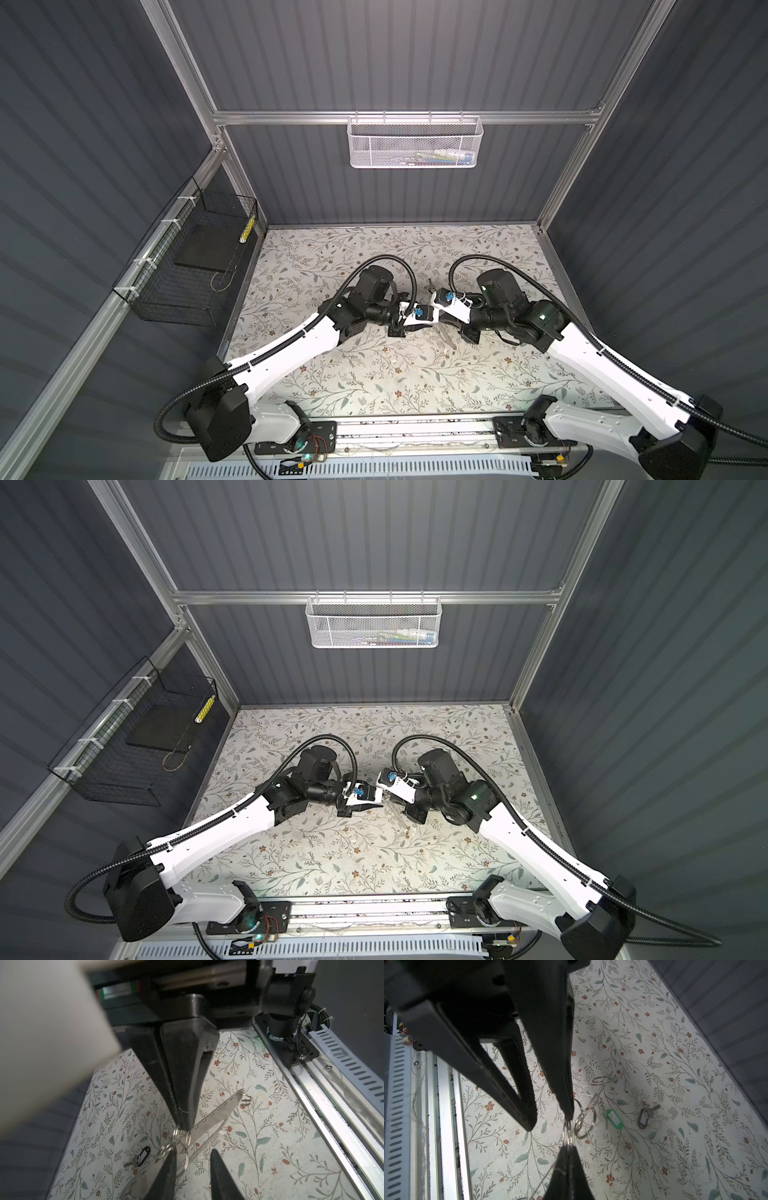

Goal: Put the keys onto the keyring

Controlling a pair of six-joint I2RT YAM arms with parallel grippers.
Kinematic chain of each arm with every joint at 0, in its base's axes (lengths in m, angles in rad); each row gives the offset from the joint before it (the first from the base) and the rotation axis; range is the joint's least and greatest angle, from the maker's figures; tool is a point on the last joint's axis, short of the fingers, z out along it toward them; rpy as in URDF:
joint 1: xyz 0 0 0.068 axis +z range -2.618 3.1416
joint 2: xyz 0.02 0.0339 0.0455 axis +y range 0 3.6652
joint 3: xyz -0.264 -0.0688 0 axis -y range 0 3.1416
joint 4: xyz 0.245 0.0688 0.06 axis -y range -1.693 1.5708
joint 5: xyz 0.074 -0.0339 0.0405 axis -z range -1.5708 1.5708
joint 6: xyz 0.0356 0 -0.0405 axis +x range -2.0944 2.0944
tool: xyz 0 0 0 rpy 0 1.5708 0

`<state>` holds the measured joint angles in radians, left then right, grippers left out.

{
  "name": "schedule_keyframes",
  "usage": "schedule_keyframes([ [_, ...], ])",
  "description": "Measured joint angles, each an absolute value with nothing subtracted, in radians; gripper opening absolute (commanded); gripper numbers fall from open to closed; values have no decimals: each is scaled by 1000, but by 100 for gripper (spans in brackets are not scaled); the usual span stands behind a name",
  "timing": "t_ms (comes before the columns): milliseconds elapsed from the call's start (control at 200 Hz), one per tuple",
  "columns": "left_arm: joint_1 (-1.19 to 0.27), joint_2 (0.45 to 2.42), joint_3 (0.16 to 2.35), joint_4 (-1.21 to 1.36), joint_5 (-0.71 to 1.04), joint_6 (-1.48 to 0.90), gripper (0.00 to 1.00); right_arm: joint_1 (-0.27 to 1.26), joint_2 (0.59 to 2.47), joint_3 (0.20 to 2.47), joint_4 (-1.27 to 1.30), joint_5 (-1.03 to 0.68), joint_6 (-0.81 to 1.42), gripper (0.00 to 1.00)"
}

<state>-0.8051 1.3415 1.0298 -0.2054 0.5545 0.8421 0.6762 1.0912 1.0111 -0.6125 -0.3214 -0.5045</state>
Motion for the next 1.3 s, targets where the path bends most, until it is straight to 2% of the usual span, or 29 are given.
schedule_keyframes([
  [525,-831,1359,1034,-153,506,775,20,678,1104,1013,-616,-306,-487,0],
  [680,-832,1364,1034,-126,509,763,11,679,1105,1016,-616,-303,-467,0],
  [916,-833,1375,1048,-123,507,764,6,679,1105,1019,-619,-300,-443,0],
  [1066,-838,1383,1061,-135,508,768,6,678,1105,1025,-630,-302,-429,0],
  [1216,-839,1392,1078,-158,509,782,14,678,1105,1028,-636,-302,-427,0],
  [1301,-839,1396,1084,-165,515,787,14,678,1102,1028,-638,-302,-428,0],
])
